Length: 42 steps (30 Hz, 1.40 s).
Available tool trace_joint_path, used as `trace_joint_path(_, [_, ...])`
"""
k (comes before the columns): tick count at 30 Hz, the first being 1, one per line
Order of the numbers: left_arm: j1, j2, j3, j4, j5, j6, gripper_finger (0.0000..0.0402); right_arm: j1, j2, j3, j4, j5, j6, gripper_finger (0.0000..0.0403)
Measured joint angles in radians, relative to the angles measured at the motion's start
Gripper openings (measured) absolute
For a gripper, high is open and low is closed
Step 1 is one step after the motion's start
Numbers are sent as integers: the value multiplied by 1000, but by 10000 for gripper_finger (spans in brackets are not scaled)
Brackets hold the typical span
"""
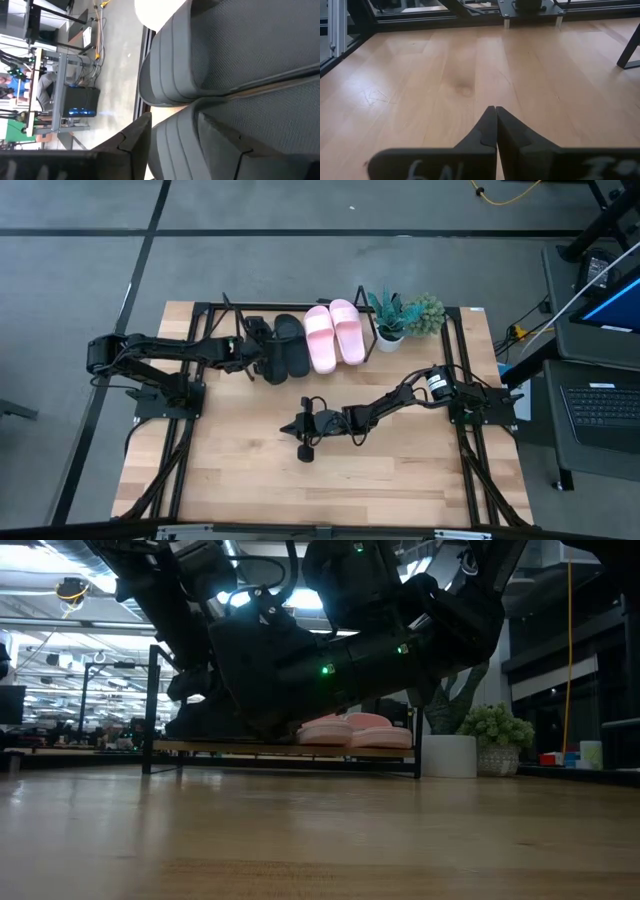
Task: Pick and place slides into the shelf
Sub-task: Put the black slide on the shelf, then return to Home Position
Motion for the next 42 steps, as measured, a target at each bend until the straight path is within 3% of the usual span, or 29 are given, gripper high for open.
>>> trace_joint_path(19, [-109,0,53,-8,-13,1,151,0,0,0,-1,0,0,3])
trace_joint_path(29, [-229,-9,214,-143,-19,-8,151,-8,-14,0,-6,-1,-35,3])
trace_joint_path(35, [-318,-67,310,-175,-21,-71,120,-10,-151,0,-111,-26,-105,3])
trace_joint_path(42, [-402,-222,334,-286,-11,-187,25,-11,-432,-1,-444,-28,-199,3])
